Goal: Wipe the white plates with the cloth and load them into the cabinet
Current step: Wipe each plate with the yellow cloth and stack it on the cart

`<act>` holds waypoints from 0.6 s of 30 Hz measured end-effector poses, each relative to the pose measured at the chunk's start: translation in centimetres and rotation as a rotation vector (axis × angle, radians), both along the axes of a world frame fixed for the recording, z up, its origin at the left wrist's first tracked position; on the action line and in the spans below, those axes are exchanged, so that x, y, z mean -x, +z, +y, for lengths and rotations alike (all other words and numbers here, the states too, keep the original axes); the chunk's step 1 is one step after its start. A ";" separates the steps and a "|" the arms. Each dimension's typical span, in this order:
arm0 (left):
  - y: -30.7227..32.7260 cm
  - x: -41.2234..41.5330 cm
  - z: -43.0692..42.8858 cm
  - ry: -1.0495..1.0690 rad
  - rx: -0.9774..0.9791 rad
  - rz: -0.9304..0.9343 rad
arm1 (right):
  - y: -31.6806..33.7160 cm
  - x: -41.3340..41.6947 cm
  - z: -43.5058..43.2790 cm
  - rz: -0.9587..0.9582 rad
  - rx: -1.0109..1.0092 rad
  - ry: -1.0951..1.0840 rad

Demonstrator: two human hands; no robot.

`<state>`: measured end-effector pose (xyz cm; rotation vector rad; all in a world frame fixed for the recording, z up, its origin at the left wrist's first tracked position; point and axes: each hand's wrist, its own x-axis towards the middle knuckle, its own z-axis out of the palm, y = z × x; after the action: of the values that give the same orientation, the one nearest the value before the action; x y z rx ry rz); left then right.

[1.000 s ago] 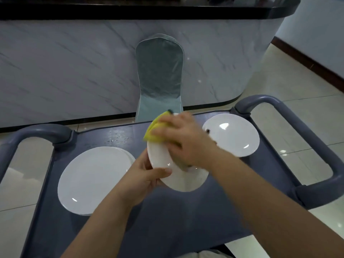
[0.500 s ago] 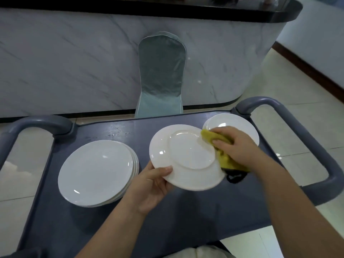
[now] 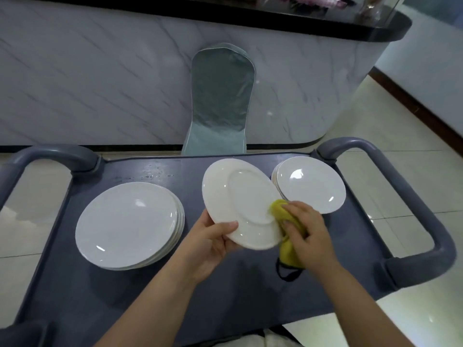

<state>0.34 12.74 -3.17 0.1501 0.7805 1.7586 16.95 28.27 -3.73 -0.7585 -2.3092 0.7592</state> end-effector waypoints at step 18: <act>0.0 1.5 -2.3 -0.060 0.001 0.259 | 4.8 6.0 2.4 -0.128 -0.388 0.186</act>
<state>-1.16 10.41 -3.20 0.4030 0.9522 1.7018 10.93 30.62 1.03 -0.4326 -2.5606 0.3254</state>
